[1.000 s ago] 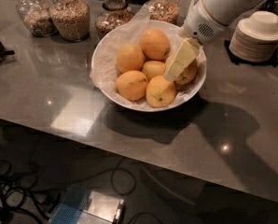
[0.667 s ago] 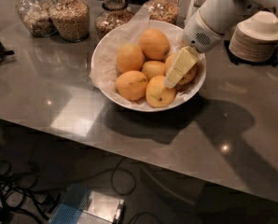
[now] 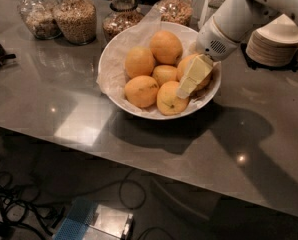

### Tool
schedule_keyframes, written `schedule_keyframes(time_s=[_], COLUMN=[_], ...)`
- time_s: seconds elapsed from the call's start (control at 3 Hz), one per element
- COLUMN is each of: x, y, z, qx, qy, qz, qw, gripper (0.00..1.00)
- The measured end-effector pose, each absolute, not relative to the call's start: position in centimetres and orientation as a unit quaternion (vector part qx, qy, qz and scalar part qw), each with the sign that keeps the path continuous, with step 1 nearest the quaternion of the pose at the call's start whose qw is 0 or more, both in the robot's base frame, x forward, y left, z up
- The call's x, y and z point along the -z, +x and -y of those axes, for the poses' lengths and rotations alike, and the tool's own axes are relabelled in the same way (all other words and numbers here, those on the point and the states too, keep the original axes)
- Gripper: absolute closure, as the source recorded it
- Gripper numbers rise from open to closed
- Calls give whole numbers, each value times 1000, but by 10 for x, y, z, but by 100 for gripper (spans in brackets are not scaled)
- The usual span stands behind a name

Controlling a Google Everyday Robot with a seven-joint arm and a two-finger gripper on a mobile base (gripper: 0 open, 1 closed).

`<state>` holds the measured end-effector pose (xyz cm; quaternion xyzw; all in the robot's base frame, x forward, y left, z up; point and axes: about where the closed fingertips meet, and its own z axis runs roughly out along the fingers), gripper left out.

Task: Pick orange from white bowl

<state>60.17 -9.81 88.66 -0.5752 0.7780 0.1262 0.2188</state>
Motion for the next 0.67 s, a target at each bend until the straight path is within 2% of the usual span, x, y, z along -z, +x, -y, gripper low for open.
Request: schedule_keyframes(time_s=[0.67], x=[-906], y=[597], z=[90], qx=[-110], qy=[-585], qz=[-770], qw=[230], gripper=[0])
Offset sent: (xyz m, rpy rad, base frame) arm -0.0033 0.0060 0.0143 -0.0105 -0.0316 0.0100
